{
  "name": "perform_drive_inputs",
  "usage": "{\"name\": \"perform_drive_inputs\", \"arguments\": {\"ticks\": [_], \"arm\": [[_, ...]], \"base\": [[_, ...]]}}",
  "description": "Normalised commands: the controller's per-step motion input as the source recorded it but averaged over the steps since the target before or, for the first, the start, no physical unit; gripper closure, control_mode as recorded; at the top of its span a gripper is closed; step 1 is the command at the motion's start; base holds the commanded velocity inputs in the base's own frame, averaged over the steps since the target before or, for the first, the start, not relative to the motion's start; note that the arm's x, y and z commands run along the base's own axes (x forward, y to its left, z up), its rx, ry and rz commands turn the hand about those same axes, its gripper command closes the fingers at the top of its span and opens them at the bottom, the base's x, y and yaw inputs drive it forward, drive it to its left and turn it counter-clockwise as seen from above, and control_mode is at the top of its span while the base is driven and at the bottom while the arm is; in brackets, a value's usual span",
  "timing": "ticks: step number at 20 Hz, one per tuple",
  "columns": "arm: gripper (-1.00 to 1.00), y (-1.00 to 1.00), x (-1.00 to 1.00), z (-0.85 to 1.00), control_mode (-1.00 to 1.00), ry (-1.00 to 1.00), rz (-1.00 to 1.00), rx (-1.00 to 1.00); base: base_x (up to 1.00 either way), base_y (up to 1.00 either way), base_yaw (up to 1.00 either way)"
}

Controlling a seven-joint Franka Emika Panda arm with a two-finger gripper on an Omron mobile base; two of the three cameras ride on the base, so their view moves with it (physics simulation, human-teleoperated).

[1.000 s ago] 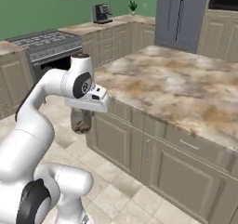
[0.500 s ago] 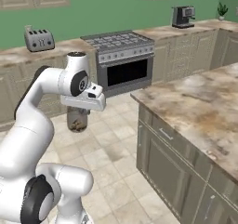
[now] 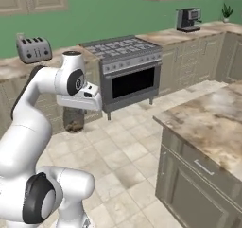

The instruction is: Pick the jar and candle from the dining table and place them in the open cabinet. Close the cabinet after placing the objects.

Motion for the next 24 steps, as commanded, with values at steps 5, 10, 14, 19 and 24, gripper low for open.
{"name": "perform_drive_inputs", "arguments": {"ticks": [5, 10, 14, 19, 24], "arm": [[1.00, 0.00, 0.00, 0.00, 1.00, 0.00, 0.00, 0.00], [1.00, 0.00, 0.00, 0.00, 1.00, 0.00, 0.00, 0.00], [1.00, 0.00, 0.00, 0.00, 1.00, 0.00, 0.00, 0.00], [1.00, 0.00, 0.00, 0.00, 1.00, 0.00, 0.00, 0.00], [1.00, 0.00, 0.00, 0.00, 1.00, 0.00, 0.00, 0.00]], "base": [[1.00, 1.00, -0.23], [1.00, 1.00, -0.44], [1.00, 1.00, -0.53], [1.00, 1.00, -0.54], [1.00, 0.97, -0.46]]}}
